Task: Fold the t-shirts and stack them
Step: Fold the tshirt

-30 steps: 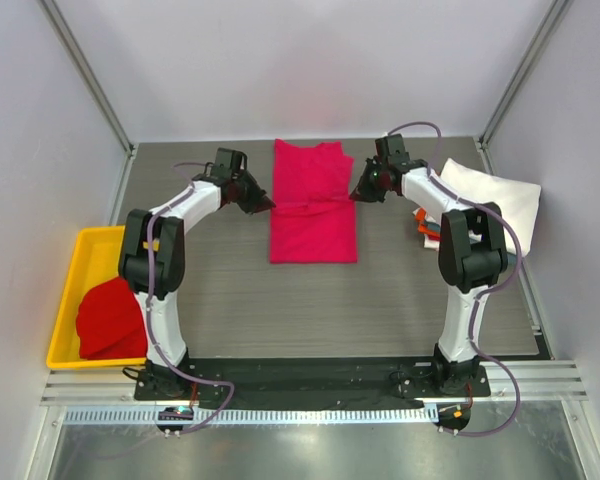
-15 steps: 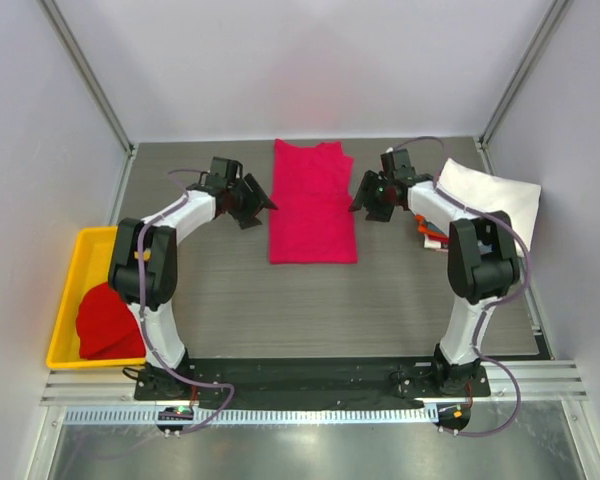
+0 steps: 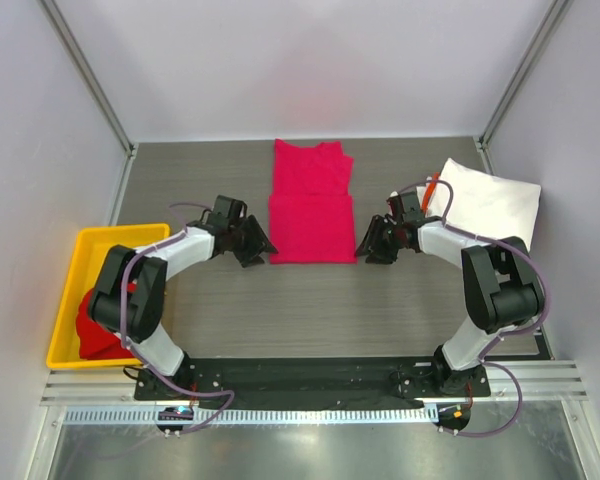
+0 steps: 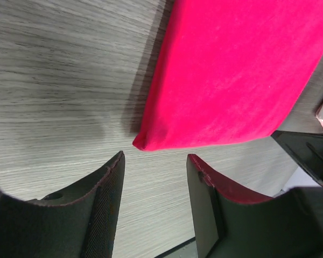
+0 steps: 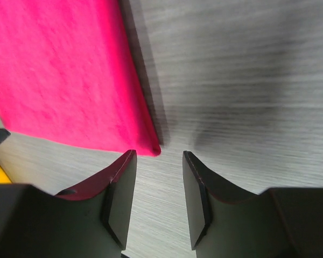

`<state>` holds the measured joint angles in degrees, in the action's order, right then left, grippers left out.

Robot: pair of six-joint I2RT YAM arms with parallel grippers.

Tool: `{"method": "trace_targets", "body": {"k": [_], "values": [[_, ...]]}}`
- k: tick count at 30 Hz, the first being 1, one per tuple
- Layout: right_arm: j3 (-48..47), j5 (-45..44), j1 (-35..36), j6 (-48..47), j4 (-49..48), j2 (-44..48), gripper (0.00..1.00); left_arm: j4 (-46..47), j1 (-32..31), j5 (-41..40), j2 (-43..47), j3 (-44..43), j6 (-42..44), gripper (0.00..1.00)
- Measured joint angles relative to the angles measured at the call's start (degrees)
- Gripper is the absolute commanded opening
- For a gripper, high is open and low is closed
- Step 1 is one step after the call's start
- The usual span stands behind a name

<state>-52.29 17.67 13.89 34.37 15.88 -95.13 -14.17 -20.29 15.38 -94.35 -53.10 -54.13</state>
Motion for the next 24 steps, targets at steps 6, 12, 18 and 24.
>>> {"method": "trace_targets", "body": {"k": [6, 12, 18, 24], "values": [[1.2, 1.3, 0.6, 0.3, -2.3, -0.3, 0.44, 2.2, -0.5, -0.2, -1.1, 0.5, -0.5, 0.47], [1.3, 2.3, 1.5, 1.2, -4.9, -3.0, 0.29, 4.5, -1.4, -0.4, -2.9, 1.8, -1.0, 0.41], [2.1, 3.1, 1.6, 1.8, -7.3, -3.8, 0.11, 7.3, -1.7, 0.1, -3.1, 3.8, -1.5, 0.36], [2.7, 3.5, 1.6, 2.2, -8.5, -3.8, 0.04, 8.9, -1.7, 0.1, -4.0, 4.1, -2.1, 0.14]]}}
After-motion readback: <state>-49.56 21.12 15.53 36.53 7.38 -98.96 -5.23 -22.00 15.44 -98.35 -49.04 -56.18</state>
